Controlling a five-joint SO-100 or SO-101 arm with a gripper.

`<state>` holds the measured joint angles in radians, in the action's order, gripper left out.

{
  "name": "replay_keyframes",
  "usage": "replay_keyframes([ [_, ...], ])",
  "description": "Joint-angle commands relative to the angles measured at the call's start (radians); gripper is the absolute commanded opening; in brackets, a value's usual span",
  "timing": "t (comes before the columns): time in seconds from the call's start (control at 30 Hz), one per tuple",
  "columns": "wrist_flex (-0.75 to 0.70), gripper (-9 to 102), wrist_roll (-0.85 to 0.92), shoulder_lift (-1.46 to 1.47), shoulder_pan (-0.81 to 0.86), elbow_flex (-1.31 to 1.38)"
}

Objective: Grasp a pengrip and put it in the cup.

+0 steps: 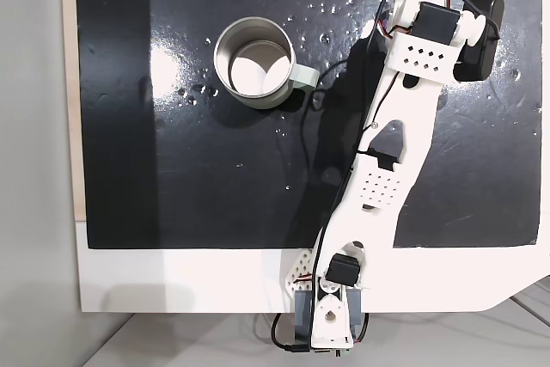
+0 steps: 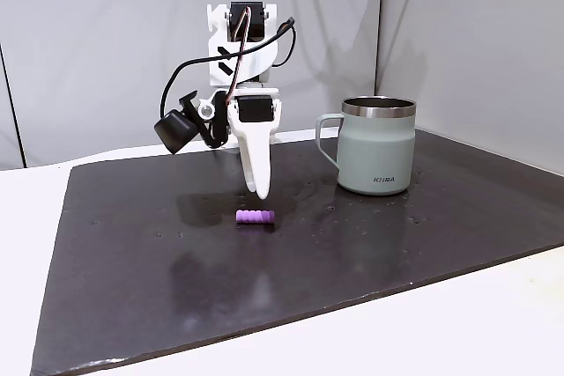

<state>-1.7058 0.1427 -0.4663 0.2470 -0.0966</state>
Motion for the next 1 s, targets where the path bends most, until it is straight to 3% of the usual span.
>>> replay_keyframes([
  [0.0, 0.003, 33, 0.011, -0.002, 0.000, 0.057],
  [0.5, 0.040, 28, 0.028, 0.081, 0.011, 0.057],
  [0.97, 0.041, 5, 0.020, 0.124, 0.043, 0.057],
])
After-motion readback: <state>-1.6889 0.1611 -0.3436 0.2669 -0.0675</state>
